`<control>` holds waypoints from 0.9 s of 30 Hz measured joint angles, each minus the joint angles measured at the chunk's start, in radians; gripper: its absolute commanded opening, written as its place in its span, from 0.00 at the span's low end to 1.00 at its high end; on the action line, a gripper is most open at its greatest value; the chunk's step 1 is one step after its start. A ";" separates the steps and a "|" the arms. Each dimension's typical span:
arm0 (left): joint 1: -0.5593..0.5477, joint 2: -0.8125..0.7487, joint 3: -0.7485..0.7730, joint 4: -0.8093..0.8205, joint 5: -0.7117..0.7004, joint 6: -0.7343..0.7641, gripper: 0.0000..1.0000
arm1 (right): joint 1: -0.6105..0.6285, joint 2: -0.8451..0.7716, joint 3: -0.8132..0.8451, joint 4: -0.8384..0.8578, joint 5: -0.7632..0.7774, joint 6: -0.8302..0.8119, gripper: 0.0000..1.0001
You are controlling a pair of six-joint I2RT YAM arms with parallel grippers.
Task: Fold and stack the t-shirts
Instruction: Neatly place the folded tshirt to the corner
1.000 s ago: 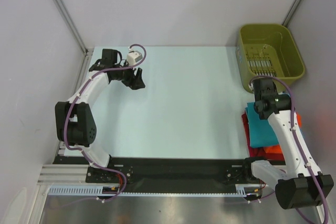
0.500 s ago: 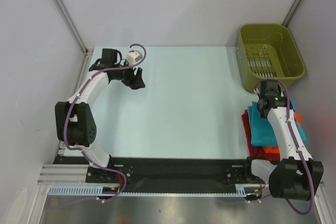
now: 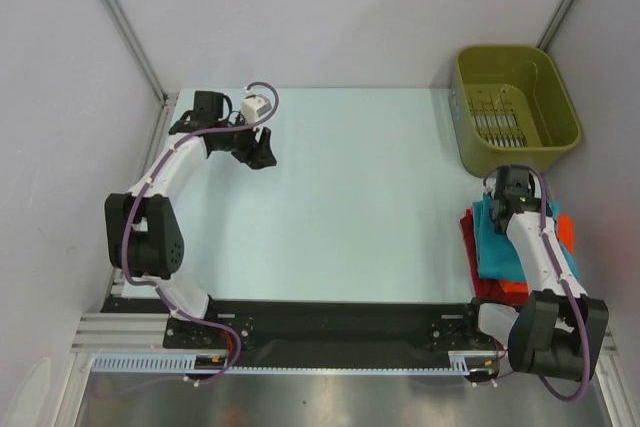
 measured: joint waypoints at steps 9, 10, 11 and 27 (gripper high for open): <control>0.000 0.011 0.006 0.000 0.000 0.000 0.70 | -0.048 0.046 -0.011 0.182 -0.018 -0.097 0.04; 0.000 0.011 0.007 0.000 0.000 0.000 0.70 | -0.052 0.047 -0.015 0.192 -0.023 -0.103 0.08; 0.000 0.011 0.008 0.000 0.000 0.000 0.70 | -0.055 0.047 -0.019 0.198 -0.024 -0.105 0.12; 0.000 0.011 0.013 -0.012 -0.001 0.000 0.71 | -0.119 0.003 0.029 0.242 -0.046 0.007 1.00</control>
